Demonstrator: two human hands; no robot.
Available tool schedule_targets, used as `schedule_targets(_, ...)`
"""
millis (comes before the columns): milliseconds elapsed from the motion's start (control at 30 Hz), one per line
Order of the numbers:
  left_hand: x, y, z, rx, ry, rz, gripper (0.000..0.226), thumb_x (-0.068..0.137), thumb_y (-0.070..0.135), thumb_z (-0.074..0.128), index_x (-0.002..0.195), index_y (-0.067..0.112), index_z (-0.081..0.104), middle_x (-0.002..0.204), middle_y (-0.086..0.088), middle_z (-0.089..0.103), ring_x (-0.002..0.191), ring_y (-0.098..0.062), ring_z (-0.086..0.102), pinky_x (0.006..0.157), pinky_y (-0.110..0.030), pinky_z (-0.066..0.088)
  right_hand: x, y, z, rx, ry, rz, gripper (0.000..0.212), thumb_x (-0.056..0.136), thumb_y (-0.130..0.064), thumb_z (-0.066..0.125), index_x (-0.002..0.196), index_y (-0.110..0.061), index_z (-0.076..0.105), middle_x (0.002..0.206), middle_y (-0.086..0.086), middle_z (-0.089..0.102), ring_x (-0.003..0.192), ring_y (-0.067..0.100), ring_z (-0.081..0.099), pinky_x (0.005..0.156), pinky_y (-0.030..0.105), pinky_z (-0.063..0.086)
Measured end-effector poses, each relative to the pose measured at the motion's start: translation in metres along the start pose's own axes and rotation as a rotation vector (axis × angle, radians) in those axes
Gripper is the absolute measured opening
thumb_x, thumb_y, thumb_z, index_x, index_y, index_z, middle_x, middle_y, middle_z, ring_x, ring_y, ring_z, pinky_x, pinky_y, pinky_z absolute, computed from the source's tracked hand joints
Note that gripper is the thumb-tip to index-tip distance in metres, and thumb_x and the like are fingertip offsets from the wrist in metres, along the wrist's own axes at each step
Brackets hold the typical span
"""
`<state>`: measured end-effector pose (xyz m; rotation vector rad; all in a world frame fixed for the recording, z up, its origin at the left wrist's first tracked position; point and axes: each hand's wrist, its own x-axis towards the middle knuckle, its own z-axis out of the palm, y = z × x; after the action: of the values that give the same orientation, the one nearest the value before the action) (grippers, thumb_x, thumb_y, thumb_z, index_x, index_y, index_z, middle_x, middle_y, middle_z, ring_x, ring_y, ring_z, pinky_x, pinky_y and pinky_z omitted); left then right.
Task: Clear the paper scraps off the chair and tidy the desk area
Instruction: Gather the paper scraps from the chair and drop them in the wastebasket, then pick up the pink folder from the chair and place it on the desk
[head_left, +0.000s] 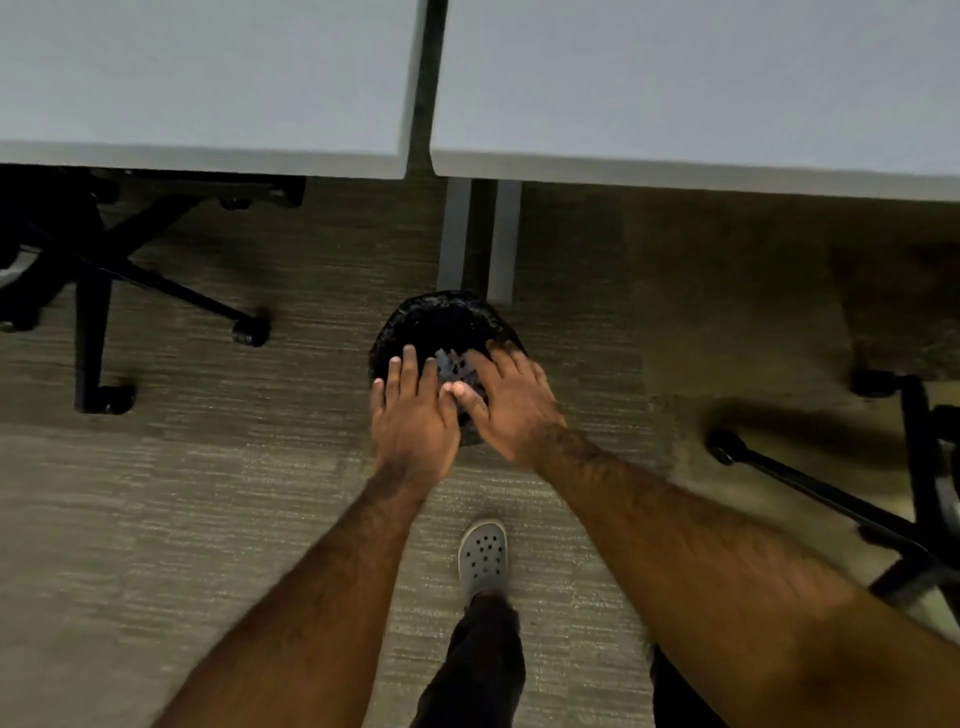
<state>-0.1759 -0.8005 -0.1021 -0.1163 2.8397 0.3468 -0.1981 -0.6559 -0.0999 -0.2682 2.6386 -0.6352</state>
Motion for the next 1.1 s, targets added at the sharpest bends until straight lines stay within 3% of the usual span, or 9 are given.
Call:
schedule_targets(233,-0.054,0.068,-0.056,-0.033,0.005,0.132,0.049,0.101,0.034,0.029,0.146,0.014,0.037,0.160,-0.008,0.022,0.148,-0.023,0.013,0.119,-0.043,0.009,-0.081,0.003,-0.067,0.086,0.083,0.111,0.071,0.095,-0.063,0.017,0.150,-0.019,0.027,0.160,0.006,0.023,0.148,0.023,0.010,0.118,0.043,0.007)
schedule_targets(633,-0.129,0.212,-0.159,-0.071,-0.046,0.505,0.054,0.102,0.042,0.025,0.144,0.012,0.038,0.158,-0.008,0.028,0.148,-0.021,0.016,0.121,-0.042,0.009,-0.233,0.040,-0.204,0.216,0.320,0.364,0.088,0.085,-0.075,0.006,0.151,-0.020,0.028,0.159,0.004,0.025,0.148,0.020,0.012,0.117,0.039,0.012)
schedule_targets(933,-0.171,0.335,-0.175,0.030,-0.114,0.784,0.065,0.097,0.053,0.015,0.144,0.015,0.037,0.158,-0.007,0.027,0.147,-0.022,0.017,0.117,-0.039,0.005,-0.344,0.101,-0.265,0.251,0.474,0.514,0.086,0.087,-0.075,0.009,0.150,-0.019,0.030,0.158,0.006,0.027,0.147,0.021,0.016,0.117,0.044,0.018)
schedule_targets(1100,-0.196,0.403,-0.161,0.078,-0.171,0.916,0.068,0.095,0.057,0.012,0.147,0.016,0.032,0.159,-0.006,0.023,0.148,-0.021,0.015,0.116,-0.037,0.001,-0.399,0.143,-0.275,0.325,0.541,0.598,0.096,0.081,-0.081,0.003,0.150,-0.020,0.030,0.158,0.005,0.027,0.147,0.021,0.016,0.118,0.046,0.020)
